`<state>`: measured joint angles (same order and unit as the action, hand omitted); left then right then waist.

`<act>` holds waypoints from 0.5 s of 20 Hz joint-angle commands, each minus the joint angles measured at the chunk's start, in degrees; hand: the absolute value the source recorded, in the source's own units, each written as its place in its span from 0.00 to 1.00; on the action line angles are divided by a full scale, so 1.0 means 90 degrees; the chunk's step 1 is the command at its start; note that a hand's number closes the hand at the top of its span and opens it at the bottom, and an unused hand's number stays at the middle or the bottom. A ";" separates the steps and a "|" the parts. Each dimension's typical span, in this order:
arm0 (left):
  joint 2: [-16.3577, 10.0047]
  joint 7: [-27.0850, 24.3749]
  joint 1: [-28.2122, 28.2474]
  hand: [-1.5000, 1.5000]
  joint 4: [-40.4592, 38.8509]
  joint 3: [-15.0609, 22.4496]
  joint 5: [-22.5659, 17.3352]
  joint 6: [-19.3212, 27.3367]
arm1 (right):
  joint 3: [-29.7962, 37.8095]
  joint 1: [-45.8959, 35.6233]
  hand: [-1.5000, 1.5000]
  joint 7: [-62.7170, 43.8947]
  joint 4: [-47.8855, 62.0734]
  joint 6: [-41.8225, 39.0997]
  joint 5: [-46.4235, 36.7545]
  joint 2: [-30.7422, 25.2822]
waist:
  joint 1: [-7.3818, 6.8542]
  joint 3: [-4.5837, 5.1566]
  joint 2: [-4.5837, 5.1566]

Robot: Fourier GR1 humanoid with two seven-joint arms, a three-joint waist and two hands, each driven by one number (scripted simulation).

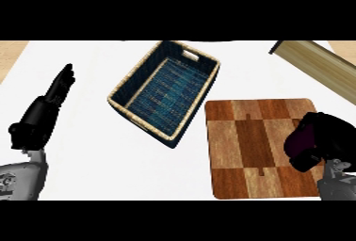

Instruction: Pick the eggplant from the cutting board and place it in the basket

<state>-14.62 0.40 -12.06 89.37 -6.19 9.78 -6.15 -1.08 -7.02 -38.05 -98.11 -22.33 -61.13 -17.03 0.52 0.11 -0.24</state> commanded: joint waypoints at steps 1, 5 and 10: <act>-0.0007 0.0236 -0.0006 0.50 0.0315 -0.0009 -0.0092 -0.0078 | 0.0115 -0.0292 1.00 -0.0641 -0.0809 0.0181 -0.0208 0.0259 | -0.0045 -0.0010 -0.0001; -0.0102 -0.0196 0.0301 0.50 0.0076 -0.0227 -0.0195 -0.0117 | 0.0793 -0.0797 1.00 -0.0262 -0.1902 0.0939 0.0363 0.0313 | 0.0009 -0.0011 -0.0039; -0.0014 0.0061 -0.0106 0.50 -0.0027 -0.0009 -0.0005 -0.0051 | 0.0795 -0.2315 1.00 -0.0754 -0.2580 0.0730 0.1119 0.0874 | -0.0059 -0.0006 -0.0004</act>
<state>-15.20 0.16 -11.56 89.45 -7.02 8.87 -7.15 4.84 -19.48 -42.24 -116.85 -15.21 -55.19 -11.50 0.35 0.03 -0.40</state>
